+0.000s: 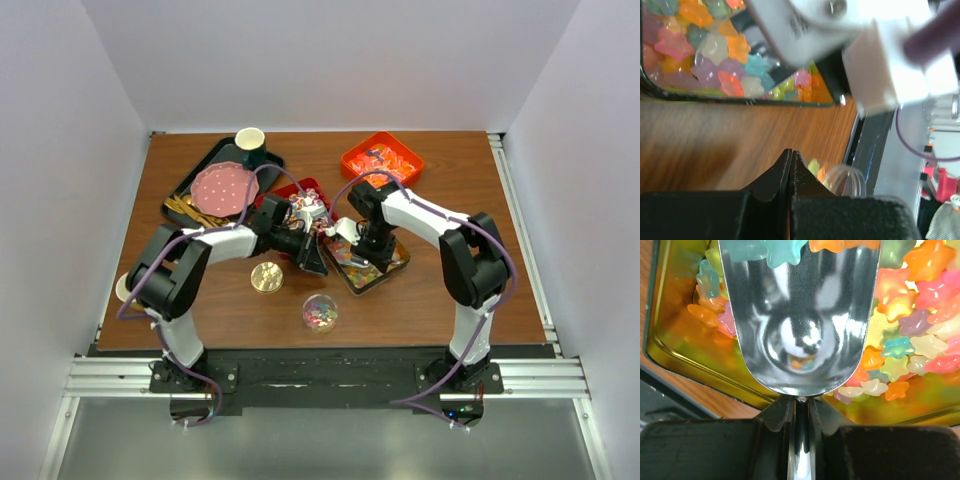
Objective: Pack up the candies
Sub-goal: Scoop the fake candies from the storage box.
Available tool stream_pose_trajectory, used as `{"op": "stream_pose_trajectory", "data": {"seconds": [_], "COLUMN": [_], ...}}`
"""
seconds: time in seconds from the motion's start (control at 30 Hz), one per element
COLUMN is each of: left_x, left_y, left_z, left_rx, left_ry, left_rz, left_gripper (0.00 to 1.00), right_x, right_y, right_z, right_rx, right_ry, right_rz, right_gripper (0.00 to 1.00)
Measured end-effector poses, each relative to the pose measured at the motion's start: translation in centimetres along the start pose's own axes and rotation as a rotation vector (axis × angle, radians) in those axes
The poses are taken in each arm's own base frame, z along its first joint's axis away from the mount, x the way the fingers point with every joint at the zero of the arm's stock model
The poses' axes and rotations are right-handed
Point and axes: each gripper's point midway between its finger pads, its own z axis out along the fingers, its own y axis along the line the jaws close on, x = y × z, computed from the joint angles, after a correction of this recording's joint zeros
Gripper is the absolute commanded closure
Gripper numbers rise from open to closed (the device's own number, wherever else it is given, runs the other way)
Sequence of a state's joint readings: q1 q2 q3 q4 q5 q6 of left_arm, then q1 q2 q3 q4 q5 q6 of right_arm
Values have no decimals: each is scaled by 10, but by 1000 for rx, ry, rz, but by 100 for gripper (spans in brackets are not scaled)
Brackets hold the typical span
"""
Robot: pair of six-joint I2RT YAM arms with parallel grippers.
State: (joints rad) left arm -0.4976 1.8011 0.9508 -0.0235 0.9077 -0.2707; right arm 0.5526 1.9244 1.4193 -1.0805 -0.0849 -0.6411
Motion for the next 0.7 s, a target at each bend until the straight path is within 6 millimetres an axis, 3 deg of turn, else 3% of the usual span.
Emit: {"op": "stream_pose_trajectory", "data": {"seconds": [0.2, 0.4, 0.6, 0.7], "left_x": [14, 9, 6, 7], "left_y": [-6, -11, -2, 13], "left_z": [-27, -55, -81, -106], "left_rx": [-54, -105, -205, -265], "left_ry": [57, 35, -1, -55], "left_rz": [43, 124, 255, 237], "left_gripper": [98, 94, 91, 88], "right_x": [-6, -6, 6, 6], "right_y": [0, -10, -10, -5], "right_z": [0, -4, -28, -44], "right_rx": [19, 35, 64, 86], "right_ry": [-65, -124, -190, -236], "right_rz": [17, 54, 72, 58], "right_gripper": [100, 100, 100, 100]}}
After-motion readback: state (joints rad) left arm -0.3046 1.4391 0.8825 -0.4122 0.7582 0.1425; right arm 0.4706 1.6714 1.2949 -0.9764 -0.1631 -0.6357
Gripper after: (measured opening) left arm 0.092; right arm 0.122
